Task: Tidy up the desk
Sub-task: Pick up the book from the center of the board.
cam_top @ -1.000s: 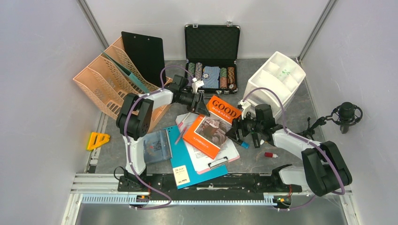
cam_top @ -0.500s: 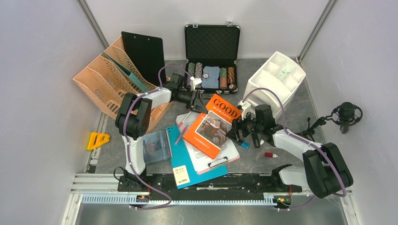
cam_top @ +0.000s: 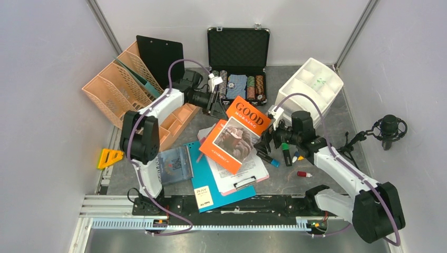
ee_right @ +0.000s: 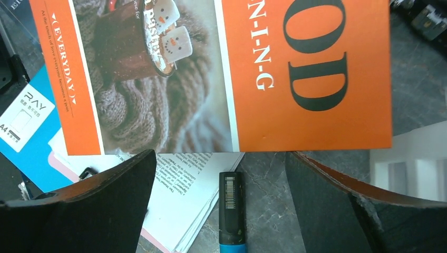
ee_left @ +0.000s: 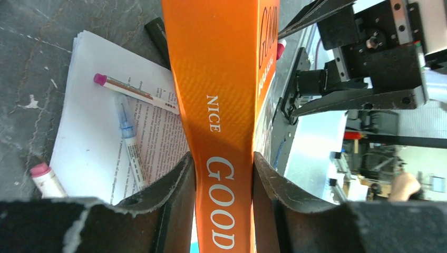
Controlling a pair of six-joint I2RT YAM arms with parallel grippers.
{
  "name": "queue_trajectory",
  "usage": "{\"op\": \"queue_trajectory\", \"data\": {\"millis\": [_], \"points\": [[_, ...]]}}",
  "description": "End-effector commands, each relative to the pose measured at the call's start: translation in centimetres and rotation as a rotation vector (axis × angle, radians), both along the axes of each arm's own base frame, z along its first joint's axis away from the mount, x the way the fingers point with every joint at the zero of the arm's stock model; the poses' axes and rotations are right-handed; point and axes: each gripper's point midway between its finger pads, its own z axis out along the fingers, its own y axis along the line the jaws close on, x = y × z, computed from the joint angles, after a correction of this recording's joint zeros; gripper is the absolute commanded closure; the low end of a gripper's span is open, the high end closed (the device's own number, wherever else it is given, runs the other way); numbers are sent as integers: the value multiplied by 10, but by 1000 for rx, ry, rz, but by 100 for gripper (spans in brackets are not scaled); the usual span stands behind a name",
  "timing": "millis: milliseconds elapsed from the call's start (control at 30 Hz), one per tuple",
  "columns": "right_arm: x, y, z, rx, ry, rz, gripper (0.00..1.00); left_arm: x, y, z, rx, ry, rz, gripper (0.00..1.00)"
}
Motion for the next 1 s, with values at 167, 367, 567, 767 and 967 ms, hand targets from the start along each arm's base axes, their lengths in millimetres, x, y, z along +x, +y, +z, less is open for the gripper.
{"op": "queue_trajectory", "data": {"millis": [167, 367, 567, 767, 967], "points": [[11, 5, 84, 11, -213, 57, 2, -3, 35, 67, 200, -323, 16, 98], [20, 10, 123, -7, -314, 99, 2, -5, 53, 113, 326, -513, 11, 98], [28, 22, 148, -59, -415, 197, 2, -29, 52, 124, 555, -769, -111, 98], [30, 24, 147, -108, -492, 251, 2, -44, 48, 127, 700, -964, -165, 98], [17, 32, 121, -85, -486, 346, 2, -61, 37, 120, 789, -1164, -228, 98]]}}
